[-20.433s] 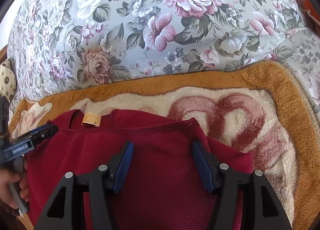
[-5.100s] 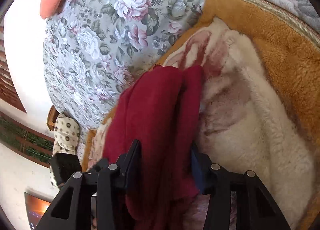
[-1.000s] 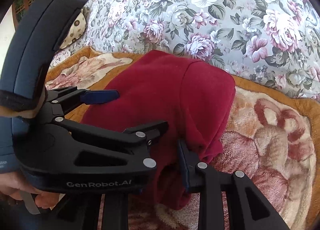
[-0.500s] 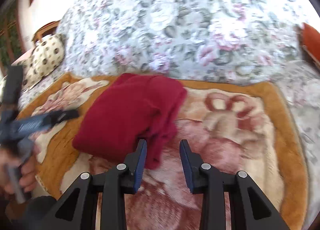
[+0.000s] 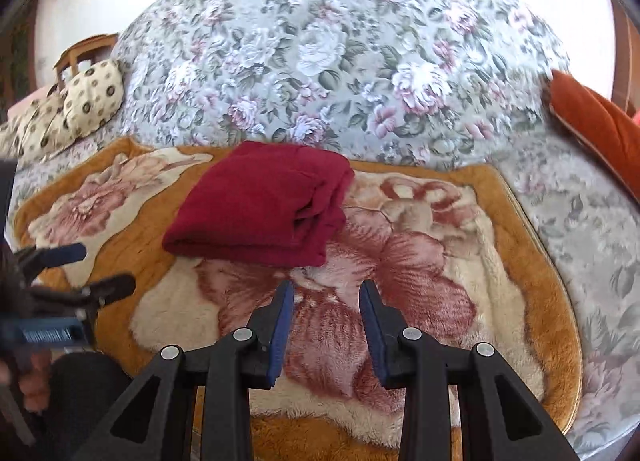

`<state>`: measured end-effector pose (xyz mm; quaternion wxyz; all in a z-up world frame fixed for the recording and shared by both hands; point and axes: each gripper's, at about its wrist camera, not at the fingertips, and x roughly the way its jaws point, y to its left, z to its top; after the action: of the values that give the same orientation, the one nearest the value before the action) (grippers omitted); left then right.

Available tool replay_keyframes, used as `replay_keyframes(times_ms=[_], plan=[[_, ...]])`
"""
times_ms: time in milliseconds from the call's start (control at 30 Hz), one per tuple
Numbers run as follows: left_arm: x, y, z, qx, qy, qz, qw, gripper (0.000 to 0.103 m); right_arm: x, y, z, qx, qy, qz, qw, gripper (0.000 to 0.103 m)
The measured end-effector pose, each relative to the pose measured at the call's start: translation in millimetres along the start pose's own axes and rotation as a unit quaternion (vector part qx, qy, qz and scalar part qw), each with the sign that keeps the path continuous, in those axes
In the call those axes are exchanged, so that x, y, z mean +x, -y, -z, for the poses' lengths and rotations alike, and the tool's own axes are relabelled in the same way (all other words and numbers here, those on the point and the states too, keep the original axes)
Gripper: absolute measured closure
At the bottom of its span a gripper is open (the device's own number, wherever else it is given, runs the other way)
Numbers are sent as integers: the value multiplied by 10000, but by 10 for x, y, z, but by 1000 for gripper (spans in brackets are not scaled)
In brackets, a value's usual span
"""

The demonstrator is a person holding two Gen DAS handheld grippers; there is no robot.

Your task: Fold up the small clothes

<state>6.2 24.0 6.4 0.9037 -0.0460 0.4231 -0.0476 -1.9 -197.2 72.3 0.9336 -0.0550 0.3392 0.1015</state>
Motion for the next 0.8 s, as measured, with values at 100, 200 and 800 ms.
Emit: replay_keyframes(times_ms=[100, 200, 800], plan=[[75, -34, 27, -174, 139, -382, 9990, 0, 131, -28, 14, -87, -172, 82, 9998, 70], [226, -26, 115, -230, -217, -422, 9986, 1, 222, -64, 45, -210, -333, 149, 9991, 70], [195, 238, 163, 448, -29, -504, 9977, 1, 255, -233, 19, -605, -216, 328, 9974, 70]])
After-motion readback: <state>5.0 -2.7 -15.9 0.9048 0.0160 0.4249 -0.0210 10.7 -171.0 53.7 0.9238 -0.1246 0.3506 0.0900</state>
